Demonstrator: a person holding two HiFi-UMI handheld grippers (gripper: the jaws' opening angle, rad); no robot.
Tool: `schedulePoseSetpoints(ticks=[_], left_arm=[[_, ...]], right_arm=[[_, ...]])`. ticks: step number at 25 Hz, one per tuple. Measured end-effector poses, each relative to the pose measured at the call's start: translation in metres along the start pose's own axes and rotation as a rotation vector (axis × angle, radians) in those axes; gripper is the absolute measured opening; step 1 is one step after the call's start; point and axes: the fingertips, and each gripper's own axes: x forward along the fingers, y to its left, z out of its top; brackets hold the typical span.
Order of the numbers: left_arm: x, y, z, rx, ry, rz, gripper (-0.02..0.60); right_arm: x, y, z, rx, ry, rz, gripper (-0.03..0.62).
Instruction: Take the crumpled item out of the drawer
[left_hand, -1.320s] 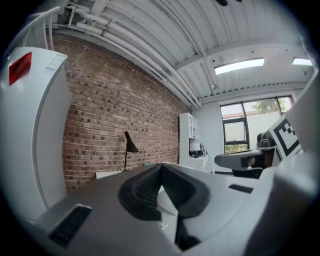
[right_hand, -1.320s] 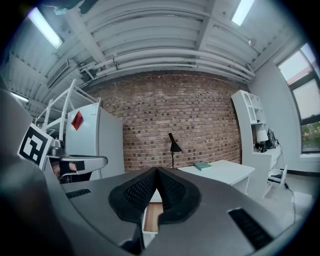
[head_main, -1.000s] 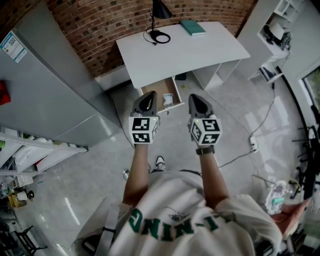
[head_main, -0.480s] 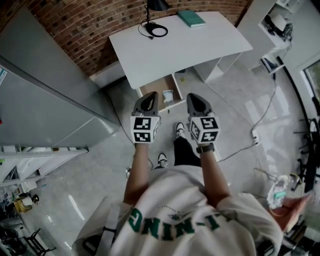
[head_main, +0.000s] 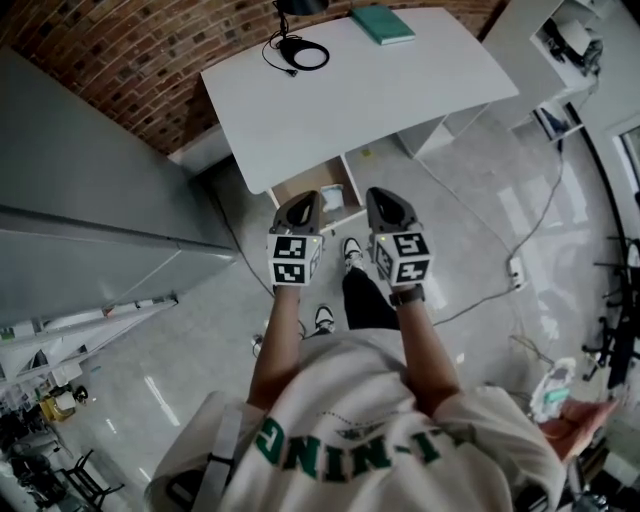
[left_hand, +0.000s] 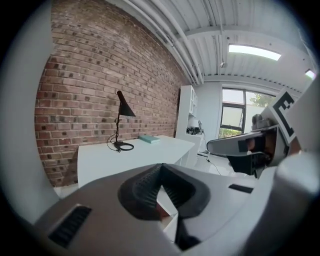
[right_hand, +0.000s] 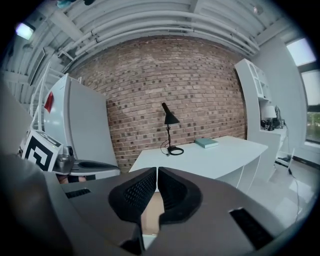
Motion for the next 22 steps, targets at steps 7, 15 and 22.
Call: schedulePoseSetpoints(ticks=[7,15,22], left_arm=[[0.059,0.004,-0.043,-0.018,0.131,-0.030,0.002],[0.125,0.004,-0.127,-0.037,0.321,-0.114,0.002],[0.176,0.018,-0.198,-0.039,0.447,-0.135,0.016]], right_arm=[[0.035,-0.030,-0.022,0.038,0.058,0.004,0.006],[0.080,-0.048,-0.061,0.027,0.121,0.027,0.006],[0.111,-0.068,-0.101,0.064,0.167,0.025,0.006]])
